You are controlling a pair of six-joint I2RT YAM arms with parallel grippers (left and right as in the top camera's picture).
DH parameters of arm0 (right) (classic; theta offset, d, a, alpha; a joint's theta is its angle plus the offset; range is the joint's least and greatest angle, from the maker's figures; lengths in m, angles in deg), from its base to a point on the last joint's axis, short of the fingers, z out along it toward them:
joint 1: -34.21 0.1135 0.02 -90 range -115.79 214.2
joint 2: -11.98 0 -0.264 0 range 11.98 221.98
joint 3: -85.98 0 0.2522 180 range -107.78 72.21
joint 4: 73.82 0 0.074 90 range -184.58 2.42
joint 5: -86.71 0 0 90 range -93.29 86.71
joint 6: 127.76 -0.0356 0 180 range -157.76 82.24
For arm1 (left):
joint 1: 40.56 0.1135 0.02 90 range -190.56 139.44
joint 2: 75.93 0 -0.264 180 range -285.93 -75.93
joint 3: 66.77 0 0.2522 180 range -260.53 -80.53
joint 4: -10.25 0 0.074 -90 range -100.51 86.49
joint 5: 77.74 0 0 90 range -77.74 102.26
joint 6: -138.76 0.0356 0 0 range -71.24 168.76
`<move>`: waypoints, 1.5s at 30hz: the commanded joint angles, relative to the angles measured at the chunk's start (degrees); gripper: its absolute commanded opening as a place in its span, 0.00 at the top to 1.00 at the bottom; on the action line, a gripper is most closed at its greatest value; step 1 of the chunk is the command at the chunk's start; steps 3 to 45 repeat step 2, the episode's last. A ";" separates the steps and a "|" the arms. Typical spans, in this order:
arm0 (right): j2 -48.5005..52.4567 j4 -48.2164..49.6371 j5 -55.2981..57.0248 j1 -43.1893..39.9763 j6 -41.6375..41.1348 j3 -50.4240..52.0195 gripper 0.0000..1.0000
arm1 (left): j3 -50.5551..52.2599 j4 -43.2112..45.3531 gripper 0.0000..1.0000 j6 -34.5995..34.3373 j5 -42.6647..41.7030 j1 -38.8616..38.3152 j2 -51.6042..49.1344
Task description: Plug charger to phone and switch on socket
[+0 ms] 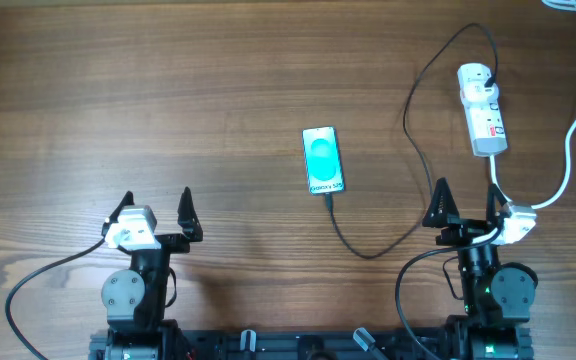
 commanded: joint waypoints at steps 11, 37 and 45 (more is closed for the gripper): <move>-0.46 0.15 -0.87 0.24 0.94 0.07 0.00 | 0.55 0.17 0.00 1.29 -0.85 0.39 0.52; -0.46 0.15 -0.87 0.24 0.94 0.07 0.00 | 0.55 0.17 0.00 1.29 -0.85 0.39 0.52; -0.46 0.15 -0.87 0.24 0.94 0.07 0.00 | 0.55 0.17 0.00 1.29 -0.85 0.39 0.52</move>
